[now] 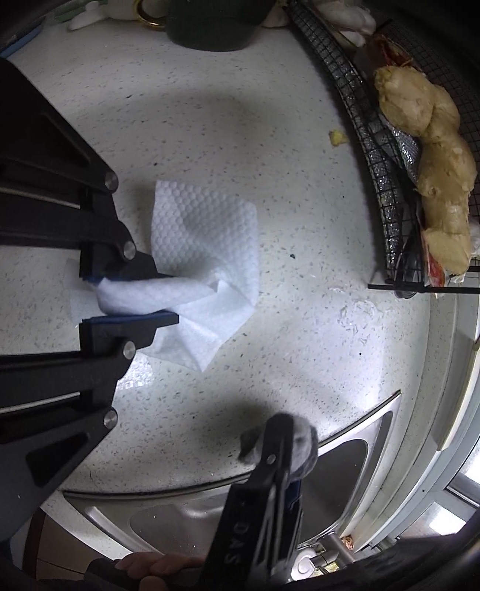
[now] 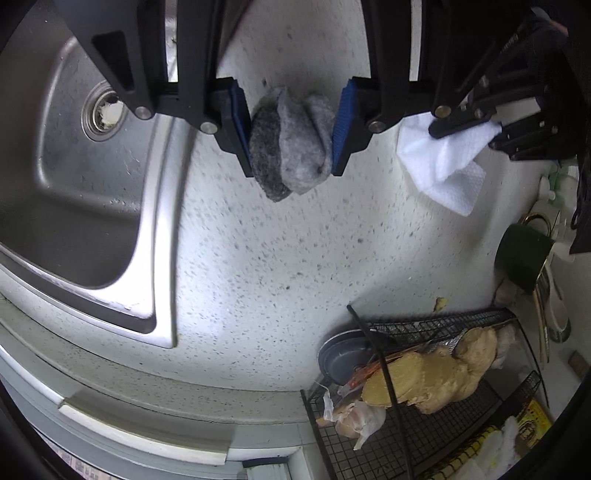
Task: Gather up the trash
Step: 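Carry the paper towel and grey cloth down over the red bucket with both tools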
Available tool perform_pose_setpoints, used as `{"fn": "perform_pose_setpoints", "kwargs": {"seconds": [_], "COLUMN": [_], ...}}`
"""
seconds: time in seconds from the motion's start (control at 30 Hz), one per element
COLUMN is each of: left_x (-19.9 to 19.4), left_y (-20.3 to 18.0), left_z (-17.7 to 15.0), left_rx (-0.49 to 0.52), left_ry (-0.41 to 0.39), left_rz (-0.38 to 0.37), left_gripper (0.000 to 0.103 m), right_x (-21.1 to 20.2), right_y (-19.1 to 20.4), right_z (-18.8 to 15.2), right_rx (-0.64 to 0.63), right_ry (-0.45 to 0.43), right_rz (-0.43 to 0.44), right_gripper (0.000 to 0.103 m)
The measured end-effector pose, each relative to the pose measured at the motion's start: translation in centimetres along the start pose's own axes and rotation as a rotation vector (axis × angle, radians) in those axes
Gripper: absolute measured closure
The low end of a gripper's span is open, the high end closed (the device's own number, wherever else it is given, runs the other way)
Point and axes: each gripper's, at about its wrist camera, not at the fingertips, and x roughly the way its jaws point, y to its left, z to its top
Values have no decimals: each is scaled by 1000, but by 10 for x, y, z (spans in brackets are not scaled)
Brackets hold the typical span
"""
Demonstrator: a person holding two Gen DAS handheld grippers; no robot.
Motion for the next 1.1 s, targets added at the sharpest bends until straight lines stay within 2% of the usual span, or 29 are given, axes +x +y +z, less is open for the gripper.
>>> {"fn": "perform_pose_setpoints", "kwargs": {"seconds": [0.13, 0.43, 0.6, 0.73, 0.87, 1.1], "left_x": [-11, -41, -74, -90, -108, -131], "left_y": [-7, -41, -86, -139, -190, -273], "left_z": [-4, -16, -25, -40, -67, -142], "left_rx": [-15, -22, 19, 59, 56, -11], "left_ry": [-13, -36, -82, -101, -120, -144], "left_rz": [-19, -52, -33, 14, 48, 109], "left_gripper": [93, 94, 94, 94, 94, 94], "right_x": [-16, -68, -106, -140, -176, -213], "right_y": [-3, -17, -36, -55, -71, -98], "right_z": [-15, -58, -85, -120, -163, -237], "right_rx": [-30, -17, -5, -6, -37, -102], "right_ry": [-8, -40, -82, -109, -144, -172], "right_rz": [-31, 11, 25, 46, 73, 112], "right_gripper": [66, 66, 66, 66, 66, 66]}}
